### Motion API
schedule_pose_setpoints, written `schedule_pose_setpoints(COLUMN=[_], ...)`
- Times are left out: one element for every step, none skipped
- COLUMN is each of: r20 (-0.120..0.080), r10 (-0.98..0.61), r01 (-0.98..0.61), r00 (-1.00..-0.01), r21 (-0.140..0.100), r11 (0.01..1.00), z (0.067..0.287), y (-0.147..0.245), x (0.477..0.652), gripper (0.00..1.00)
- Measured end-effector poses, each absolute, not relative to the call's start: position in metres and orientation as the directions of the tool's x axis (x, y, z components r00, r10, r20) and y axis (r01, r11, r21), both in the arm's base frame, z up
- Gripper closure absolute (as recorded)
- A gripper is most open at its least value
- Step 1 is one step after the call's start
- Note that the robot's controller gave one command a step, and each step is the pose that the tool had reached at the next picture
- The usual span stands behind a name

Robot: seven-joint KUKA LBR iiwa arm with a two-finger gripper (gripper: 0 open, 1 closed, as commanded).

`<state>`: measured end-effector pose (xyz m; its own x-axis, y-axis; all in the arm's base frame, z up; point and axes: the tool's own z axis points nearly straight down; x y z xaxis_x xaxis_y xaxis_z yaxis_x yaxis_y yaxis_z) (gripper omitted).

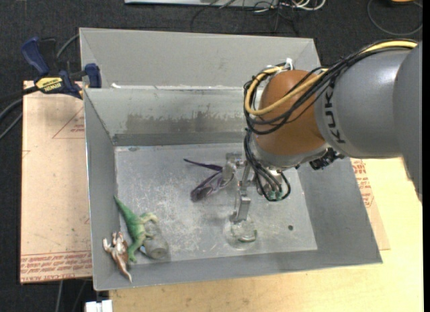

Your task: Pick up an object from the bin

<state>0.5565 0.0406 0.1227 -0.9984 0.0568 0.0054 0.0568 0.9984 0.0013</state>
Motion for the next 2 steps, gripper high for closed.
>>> schedule_pose_setpoints(r20=[-0.008, -0.002], r10=[0.045, -0.112], r01=[0.045, -0.112], r00=[-0.999, -0.994], r21=[0.004, 0.003], r11=[0.999, 0.994], z=[0.103, 0.075], y=[0.075, 0.107], x=[0.604, 0.627], gripper=[0.0, 0.0])
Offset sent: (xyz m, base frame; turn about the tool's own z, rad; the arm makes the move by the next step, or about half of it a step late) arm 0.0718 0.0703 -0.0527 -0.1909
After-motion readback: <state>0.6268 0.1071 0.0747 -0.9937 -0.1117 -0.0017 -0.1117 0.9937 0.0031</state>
